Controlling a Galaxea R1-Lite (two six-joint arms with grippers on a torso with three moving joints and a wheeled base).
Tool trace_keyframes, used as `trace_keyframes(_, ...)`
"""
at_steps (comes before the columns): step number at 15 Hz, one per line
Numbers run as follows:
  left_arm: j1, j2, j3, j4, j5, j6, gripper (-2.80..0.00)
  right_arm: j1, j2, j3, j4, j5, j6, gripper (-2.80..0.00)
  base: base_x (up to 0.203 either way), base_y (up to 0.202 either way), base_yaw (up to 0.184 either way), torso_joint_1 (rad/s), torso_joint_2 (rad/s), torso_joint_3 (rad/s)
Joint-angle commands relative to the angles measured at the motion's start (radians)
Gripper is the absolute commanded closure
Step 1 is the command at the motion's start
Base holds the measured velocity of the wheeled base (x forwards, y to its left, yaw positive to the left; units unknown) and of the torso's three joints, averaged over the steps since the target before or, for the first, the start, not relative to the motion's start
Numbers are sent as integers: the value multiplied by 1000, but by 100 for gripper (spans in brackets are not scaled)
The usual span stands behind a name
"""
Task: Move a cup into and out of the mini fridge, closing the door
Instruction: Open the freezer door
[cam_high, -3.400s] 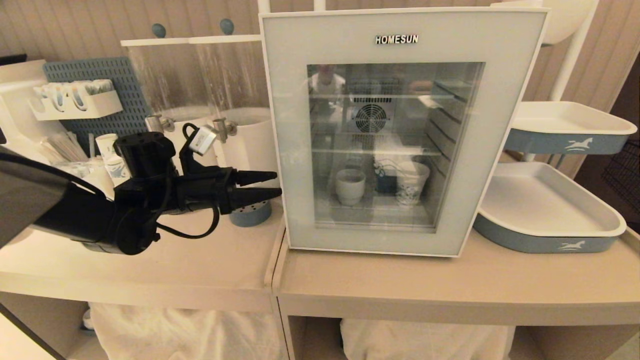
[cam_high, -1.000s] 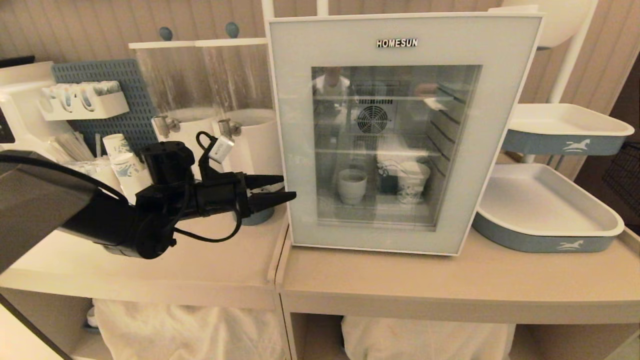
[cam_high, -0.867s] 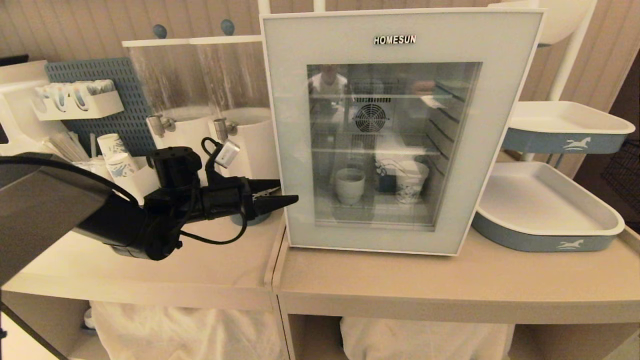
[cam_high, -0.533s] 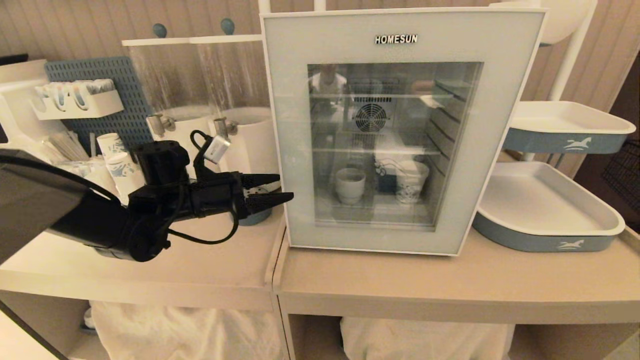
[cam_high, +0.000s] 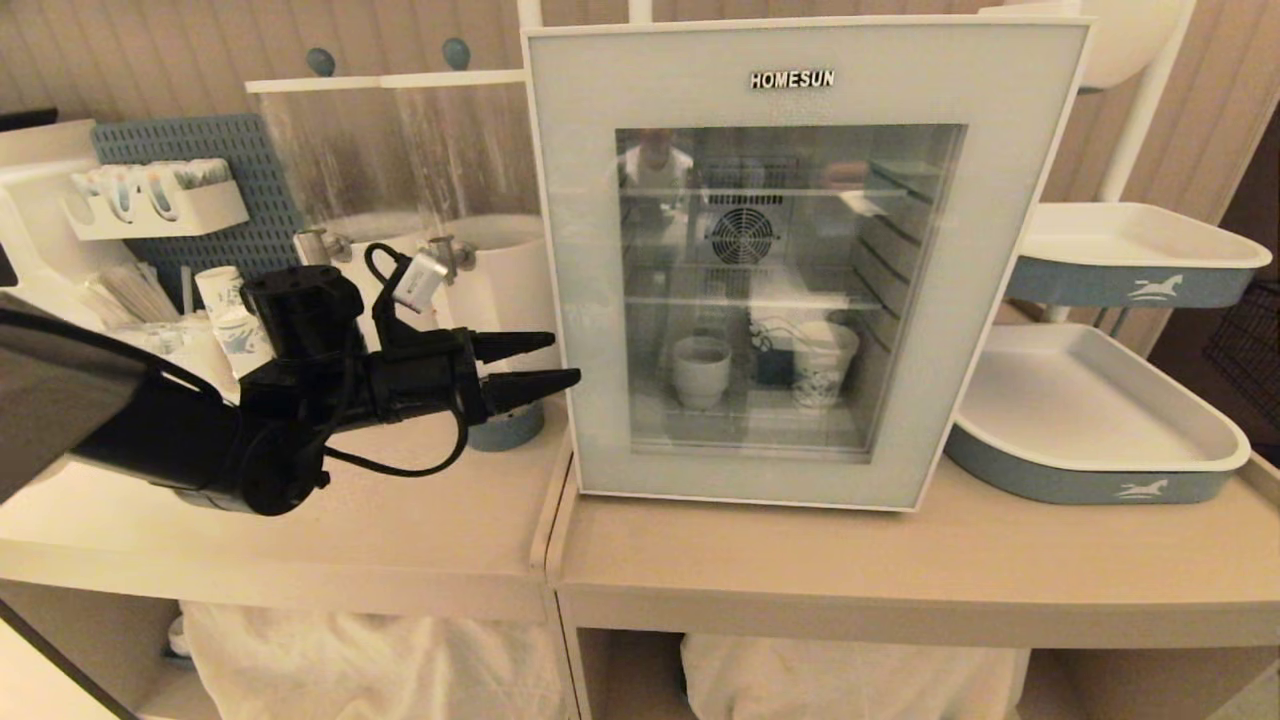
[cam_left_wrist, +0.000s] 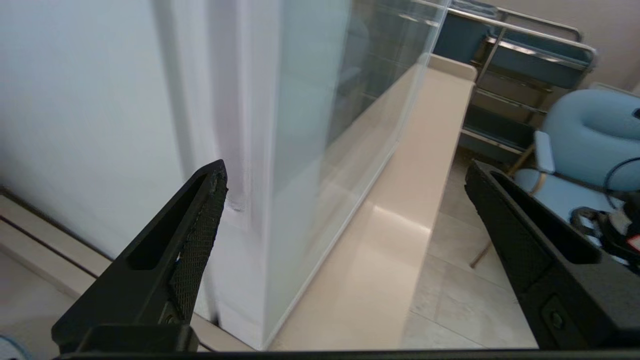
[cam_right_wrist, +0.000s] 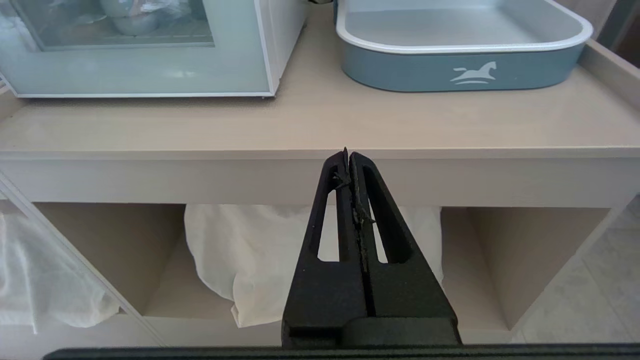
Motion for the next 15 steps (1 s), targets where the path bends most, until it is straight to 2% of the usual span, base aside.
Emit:
trace_keyframes(1,-18,23,-16,-7,-4,3,-280,-1,1,0,1,0,-1,0,0,0,0,0,0,0)
trace_keyframes(8,-26,36,-34,-5,-4,-12,-280,-1,1,0,1,0,-1,0,0,0,0,0,0,0)
trace_keyframes(10,-26,17,-27,-7,-15,-65,-280,1,1,0,1,0,-1,0,0,0,0,0,0,0)
trace_keyframes(12,-26,11,-25,-7,-21,-86,-280,-1,1,0,1,0,-1,0,0,0,0,0,0,0)
trace_keyframes(13,-26,-6,-19,-8,-42,-123,-280,-1,1,0,1,0,-1,0,0,0,0,0,0,0)
trace_keyframes(15,-23,-26,-8,-8,-94,-129,-280,1,1,0,1,0,-1,0,0,0,0,0,0,0)
